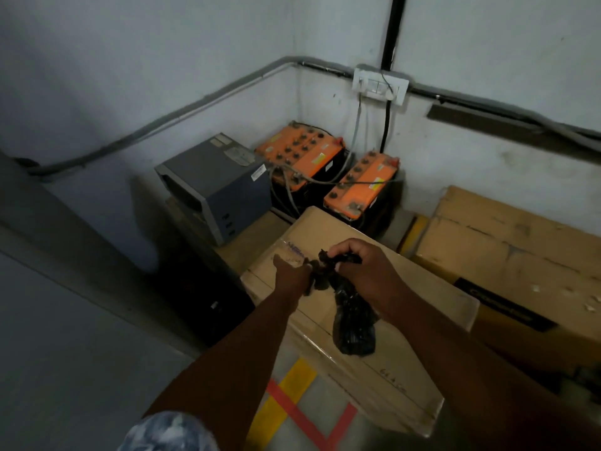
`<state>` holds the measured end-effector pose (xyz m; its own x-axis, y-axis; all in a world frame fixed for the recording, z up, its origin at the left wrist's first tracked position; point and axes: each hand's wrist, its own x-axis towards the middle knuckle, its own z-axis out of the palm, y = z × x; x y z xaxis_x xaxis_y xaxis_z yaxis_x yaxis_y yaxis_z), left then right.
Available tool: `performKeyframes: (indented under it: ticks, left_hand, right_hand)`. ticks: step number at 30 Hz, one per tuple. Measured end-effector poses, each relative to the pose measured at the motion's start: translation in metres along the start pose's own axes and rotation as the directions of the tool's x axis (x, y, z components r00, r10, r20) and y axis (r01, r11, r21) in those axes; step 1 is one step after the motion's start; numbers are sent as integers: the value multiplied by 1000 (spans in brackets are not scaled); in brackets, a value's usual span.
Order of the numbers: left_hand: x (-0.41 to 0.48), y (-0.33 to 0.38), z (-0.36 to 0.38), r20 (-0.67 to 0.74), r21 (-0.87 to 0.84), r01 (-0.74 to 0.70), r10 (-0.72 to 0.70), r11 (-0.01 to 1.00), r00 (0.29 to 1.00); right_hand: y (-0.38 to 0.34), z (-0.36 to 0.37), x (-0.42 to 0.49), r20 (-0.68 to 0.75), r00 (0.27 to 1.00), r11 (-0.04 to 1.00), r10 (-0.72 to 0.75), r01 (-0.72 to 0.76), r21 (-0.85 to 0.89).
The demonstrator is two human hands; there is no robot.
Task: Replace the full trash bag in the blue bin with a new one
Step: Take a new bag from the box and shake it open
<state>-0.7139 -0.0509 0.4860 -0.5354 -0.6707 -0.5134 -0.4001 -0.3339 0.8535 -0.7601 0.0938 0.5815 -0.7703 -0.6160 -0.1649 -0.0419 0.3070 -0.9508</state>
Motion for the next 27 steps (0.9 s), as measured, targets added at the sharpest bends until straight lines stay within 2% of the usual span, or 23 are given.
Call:
performKeyframes:
  ticks: [1, 3, 4, 6, 8, 9, 11, 13, 15, 18, 20, 27]
  left_hand:
    - [-16, 7, -5, -23, 33, -23, 24, 999, 999]
    - [-53, 20, -23, 1, 25, -47, 47, 999, 999]
    - [-76, 27, -34, 66, -40, -50, 53, 998, 996]
    - [-123, 42, -58, 211, -194, -47, 89, 980, 973]
    - [-163, 55, -82, 267, -268, -89, 163, 959, 950]
    - [-179, 59, -93, 265, -275, -100, 175, 956, 948]
    - [-205, 69, -116, 231, -252, -110, 170, 961, 958]
    - [-225, 73, -141, 195, -162, -181, 211, 970, 958]
    - [-243, 79, -171, 90, -145, -226, 241, 963, 966]
    - [-268, 86, -217, -125, -228, -262, 238, 938, 963]
    - [-285, 88, -245, -189, -282, -262, 214, 923, 958]
    - [-334, 82, -315, -483, -377, -318, 108, 870, 869]
  right_hand:
    - [-6, 2, -3, 3, 998, 986, 63, -62, 152]
    - [-21, 7, -11, 69, 985, 872, 157, -171, 459]
    - [-30, 9, -15, 117, 979, 797, 166, -203, 569]
    - [-52, 16, -27, 188, 971, 705, 146, -235, 669]
    - [-72, 29, -42, 228, 968, 706, 101, -231, 670]
    - [-79, 36, -49, 218, 972, 739, 93, -214, 638]
    - [-94, 52, -60, 190, 979, 825, 67, -162, 541]
    - [-110, 67, -71, 163, 987, 917, 6, -70, 393]
    - [-131, 80, -81, 150, 987, 958, -54, 10, 285]
    - [-164, 93, -93, 172, 983, 958, -67, 15, 288]
    - [-177, 103, -99, 210, 977, 947, -50, -21, 320]
    - [-193, 145, -121, 292, 943, 814, 161, -294, 501]
